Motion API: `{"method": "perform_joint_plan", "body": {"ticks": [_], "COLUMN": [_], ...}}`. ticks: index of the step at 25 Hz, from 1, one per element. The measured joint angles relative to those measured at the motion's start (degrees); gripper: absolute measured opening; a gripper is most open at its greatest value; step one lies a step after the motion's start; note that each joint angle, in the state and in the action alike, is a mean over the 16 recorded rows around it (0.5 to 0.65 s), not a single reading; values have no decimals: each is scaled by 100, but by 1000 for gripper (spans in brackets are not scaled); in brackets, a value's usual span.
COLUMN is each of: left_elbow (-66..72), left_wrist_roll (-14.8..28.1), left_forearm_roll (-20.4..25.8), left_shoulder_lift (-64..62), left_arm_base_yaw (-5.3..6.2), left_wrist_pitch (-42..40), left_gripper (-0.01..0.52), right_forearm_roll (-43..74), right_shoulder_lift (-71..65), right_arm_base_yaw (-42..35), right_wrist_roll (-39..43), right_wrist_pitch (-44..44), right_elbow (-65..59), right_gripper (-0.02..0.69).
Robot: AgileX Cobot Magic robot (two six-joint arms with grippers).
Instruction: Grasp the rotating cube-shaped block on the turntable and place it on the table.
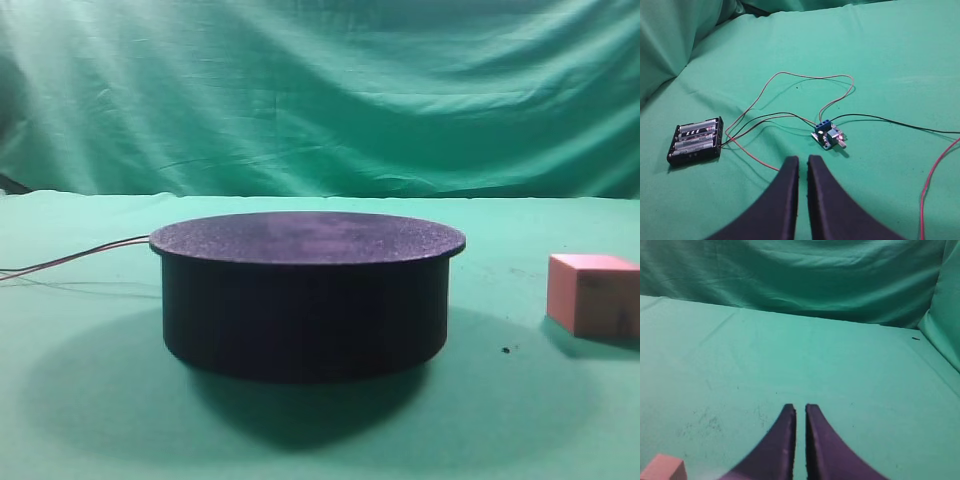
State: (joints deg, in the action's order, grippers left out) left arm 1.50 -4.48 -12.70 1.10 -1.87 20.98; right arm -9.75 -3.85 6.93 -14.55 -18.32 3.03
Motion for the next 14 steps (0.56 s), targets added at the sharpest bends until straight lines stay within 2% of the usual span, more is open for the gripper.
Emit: {"method": "perform_joint_plan", "body": {"ticks": [14], "left_elbow": [0], "left_wrist_roll": [0], "left_forearm_roll": [0], "left_shoulder_lift": [0], "left_arm_base_yaw": [0], "left_wrist_pitch": [0], "left_gripper": [0], "right_forearm_roll": [-104], "right_shoulder_lift": [437], "right_arm_base_yaw": [-25], "right_wrist_roll": [-2], "right_wrist_pitch": [-371], "right_elbow": [-462], "right_gripper": [48]}}
